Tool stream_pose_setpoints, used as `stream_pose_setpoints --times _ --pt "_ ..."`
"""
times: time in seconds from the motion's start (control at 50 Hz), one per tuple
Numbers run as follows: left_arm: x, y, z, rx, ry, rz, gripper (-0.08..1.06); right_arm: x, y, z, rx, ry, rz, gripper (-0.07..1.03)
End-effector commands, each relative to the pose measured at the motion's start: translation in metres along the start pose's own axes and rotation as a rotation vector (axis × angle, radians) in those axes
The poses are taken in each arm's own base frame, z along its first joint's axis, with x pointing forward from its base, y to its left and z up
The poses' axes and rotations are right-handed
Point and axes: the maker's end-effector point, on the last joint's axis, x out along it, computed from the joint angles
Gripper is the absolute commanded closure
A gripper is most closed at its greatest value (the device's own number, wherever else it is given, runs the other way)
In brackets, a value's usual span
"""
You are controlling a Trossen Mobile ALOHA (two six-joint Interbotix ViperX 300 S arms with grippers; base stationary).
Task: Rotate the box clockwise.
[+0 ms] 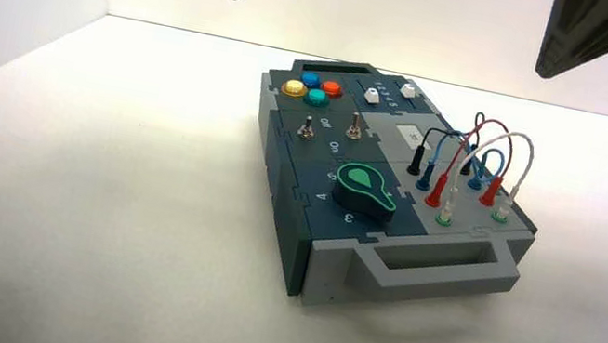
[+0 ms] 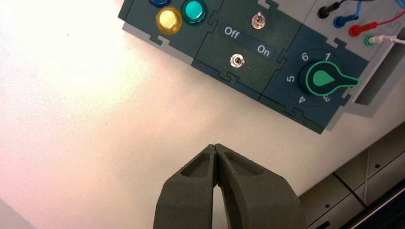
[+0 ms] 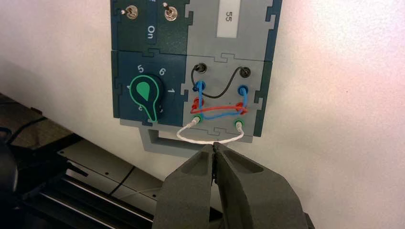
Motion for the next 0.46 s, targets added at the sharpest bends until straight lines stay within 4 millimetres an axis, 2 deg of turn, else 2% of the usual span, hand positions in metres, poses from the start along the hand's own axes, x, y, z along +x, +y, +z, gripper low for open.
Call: stream_pose_setpoints --times 0.02,0.26,0.46 --pt "-0.009 0.0 0.001 -0.015 -0.037 0.006 1.01 0.0 0.0 -0.001 -0.017 -0.003 0.001 0.98" --pt "-0.009 0.0 -0.003 -0.028 -0.037 0.007 1.01 0.003 -0.003 -0.013 -0.014 -0.011 0.0 0.98" --pt "-0.01 0.002 -0.001 -0.022 -0.038 0.017 1.01 0.003 -0.003 -0.011 -0.016 -0.021 0.002 0.99"
